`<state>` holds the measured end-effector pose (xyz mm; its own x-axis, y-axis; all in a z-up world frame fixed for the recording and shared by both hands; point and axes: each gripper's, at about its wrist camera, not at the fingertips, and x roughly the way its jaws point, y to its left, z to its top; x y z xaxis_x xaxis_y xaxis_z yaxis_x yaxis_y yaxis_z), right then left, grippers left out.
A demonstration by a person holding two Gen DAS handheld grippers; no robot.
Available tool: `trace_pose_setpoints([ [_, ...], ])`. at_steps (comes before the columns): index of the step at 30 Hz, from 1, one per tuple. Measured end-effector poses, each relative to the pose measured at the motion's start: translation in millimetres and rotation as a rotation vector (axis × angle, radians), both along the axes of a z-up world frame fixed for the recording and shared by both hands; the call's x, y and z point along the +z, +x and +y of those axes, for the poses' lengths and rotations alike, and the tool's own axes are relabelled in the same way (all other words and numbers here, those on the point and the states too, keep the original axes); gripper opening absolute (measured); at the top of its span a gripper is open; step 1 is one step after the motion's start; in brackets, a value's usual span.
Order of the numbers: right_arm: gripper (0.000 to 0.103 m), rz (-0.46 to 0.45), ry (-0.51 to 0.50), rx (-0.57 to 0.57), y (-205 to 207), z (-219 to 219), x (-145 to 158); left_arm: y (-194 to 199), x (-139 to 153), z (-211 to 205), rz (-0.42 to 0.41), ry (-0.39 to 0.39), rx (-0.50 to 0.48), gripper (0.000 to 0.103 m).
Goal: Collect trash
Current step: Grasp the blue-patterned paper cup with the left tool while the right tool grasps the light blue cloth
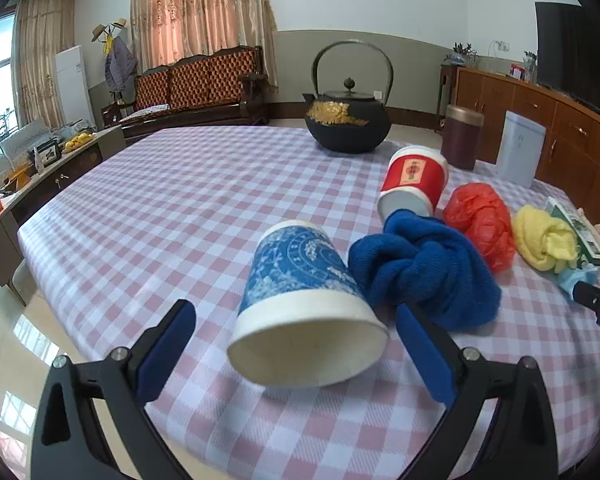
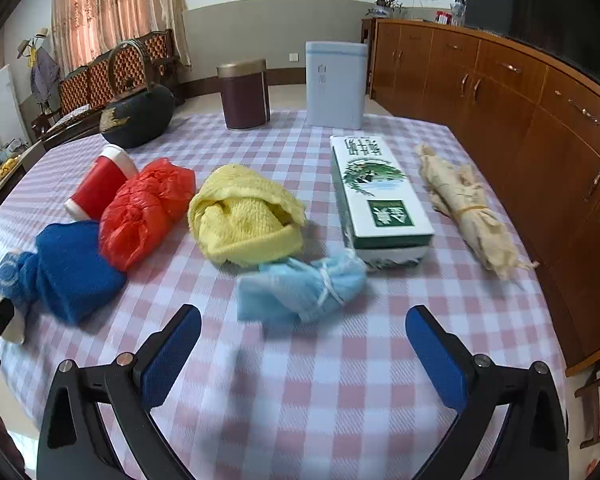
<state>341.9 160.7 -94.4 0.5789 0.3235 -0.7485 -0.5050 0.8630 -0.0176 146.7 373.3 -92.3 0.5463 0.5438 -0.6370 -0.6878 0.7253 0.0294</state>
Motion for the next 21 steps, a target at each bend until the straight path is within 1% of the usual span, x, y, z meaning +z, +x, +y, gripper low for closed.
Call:
trace_pose_setpoints([
  [3, 0.103, 0.025, -0.002, 0.0, 7, 6, -5, 1, -4, 5, 0.003, -0.025, -0.002, 0.1],
  [4, 0.098, 0.029, -0.003, 0.004, 8, 6, -6, 0, -5, 6, 0.001, -0.031, -0.003, 0.099],
  [5, 0.084, 0.035, 0.004, 0.008, 9, 6, -6, -1, -5, 7, -0.005, -0.039, -0.008, 0.096],
  [6, 0.075, 0.048, 0.011, 0.012, 10, 5, -7, -2, -5, 8, -0.016, -0.055, -0.02, 0.088],
  [7, 0.058, 0.061, 0.017, 0.017, 10, 4, -8, -3, -5, 9, -0.025, -0.075, -0.032, 0.078],
  [9, 0.054, 0.059, 0.026, 0.027, 7, 0, -8, -5, -4, 10, -0.037, -0.089, -0.049, 0.075],
  [10, 0.049, 0.056, 0.032, 0.031, 5, -3, -8, -8, -2, 9, -0.047, -0.092, -0.06, 0.073],
  [13, 0.044, 0.052, 0.043, 0.041, -1, -8, -8, -14, -1, 6, -0.06, -0.095, -0.075, 0.071],
  [14, 0.029, 0.052, 0.046, 0.049, -4, -10, -8, -15, -1, 6, -0.065, -0.1, -0.078, 0.071],
  [15, 0.028, 0.052, 0.046, 0.052, -7, -12, -8, -17, -1, 5, -0.07, -0.102, -0.08, 0.071],
  [16, 0.025, 0.051, 0.051, 0.055, -9, -14, -7, -19, 0, 4, -0.074, -0.1, -0.081, 0.07],
  [18, 0.023, 0.047, 0.049, 0.06, -14, -17, -7, -24, 2, 1, -0.083, -0.102, -0.086, 0.07],
  [19, 0.017, 0.053, 0.057, 0.065, -16, -20, -7, -26, 3, -1, -0.088, -0.1, -0.087, 0.07],
  [20, 0.008, 0.057, 0.064, 0.067, -17, -21, -7, -25, 4, 0, -0.09, -0.099, -0.089, 0.07],
  [21, 0.004, 0.059, 0.072, 0.07, -19, -23, -7, -27, 6, -2, -0.091, -0.1, -0.093, 0.07],
])
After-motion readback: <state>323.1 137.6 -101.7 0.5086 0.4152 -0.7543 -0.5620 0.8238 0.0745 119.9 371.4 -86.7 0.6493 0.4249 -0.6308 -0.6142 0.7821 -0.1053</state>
